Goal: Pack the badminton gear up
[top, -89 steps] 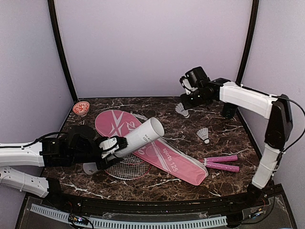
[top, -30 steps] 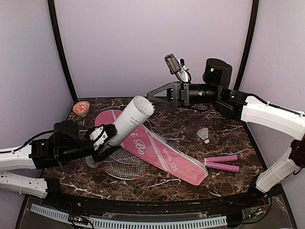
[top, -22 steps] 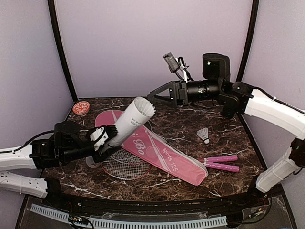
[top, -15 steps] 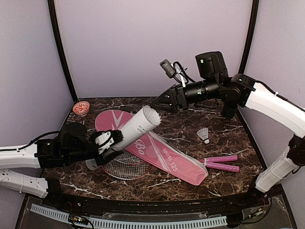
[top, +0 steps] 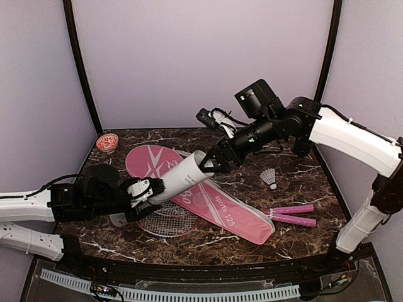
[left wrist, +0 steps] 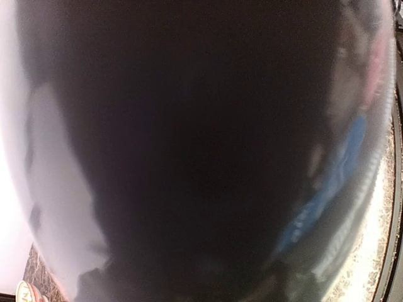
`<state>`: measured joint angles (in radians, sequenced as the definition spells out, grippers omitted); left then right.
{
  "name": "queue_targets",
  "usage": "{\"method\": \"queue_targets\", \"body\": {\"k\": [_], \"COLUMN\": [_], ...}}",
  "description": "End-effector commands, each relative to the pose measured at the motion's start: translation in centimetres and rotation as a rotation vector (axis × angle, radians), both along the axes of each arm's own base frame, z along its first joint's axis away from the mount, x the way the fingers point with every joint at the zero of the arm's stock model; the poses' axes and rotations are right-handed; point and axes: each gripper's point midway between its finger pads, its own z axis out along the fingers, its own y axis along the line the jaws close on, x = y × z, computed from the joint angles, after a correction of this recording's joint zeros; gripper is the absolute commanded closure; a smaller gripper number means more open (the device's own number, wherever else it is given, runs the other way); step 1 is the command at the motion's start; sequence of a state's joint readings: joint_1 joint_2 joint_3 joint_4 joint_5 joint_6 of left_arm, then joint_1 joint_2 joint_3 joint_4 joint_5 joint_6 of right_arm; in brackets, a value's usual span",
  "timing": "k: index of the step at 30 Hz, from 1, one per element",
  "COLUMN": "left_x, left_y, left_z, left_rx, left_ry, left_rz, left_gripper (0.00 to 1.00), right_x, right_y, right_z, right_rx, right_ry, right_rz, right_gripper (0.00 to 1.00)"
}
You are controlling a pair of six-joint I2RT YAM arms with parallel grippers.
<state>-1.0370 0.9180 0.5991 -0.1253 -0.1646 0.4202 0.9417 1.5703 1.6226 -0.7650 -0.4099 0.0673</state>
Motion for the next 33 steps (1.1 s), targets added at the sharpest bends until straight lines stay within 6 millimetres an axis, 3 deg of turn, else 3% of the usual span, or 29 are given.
{"method": "queue_targets", "body": {"k": [1,7,13,19,26,29,33], "left_x": [0.1,0.1,0.1,-0.2,-0.3,-0.3,-0.3], "left_y": [-1.0,-1.1,-1.0,-1.2,-1.2,-1.3,-1.4], "left_z": [2.2,2.2,1.9,1.4,1.1,1.3,1.2], "left_rx": [-0.081,-0.085,-0.077,-0.069,-0.063,-0.064,-0.069], "left_ry": [-0.032,-0.034,-0.029,-0.01,0.0,0.001,0.005], "left_rz": [-0.017,-0.022,-0.018,-0.03,-0.035,-0.036,-0.035], "left_gripper": [0.59,0.59,0.59,0.59,0.59,0.59,0.59], "right_x": [-0.2,-0.3,-0.2,2.3,6.9,9.7,14.0], "right_y": [1.2,3.0,3.0,-2.0,-7.5,-9.7,-12.8], "right_z": [-2.6,-4.9,-3.2,0.5,1.5,0.1,-4.5], "right_rx": [-0.088,-0.109,-0.075,0.027,0.144,0.127,-0.031], "right_ry": [-0.011,0.019,-0.013,-0.024,-0.019,-0.035,-0.042], "right_rz": [0.037,0.075,0.071,-0.007,-0.161,-0.25,-0.402], "right_gripper": [0.23,0.23,0.22,0.2,0.19,0.19,0.19]}}
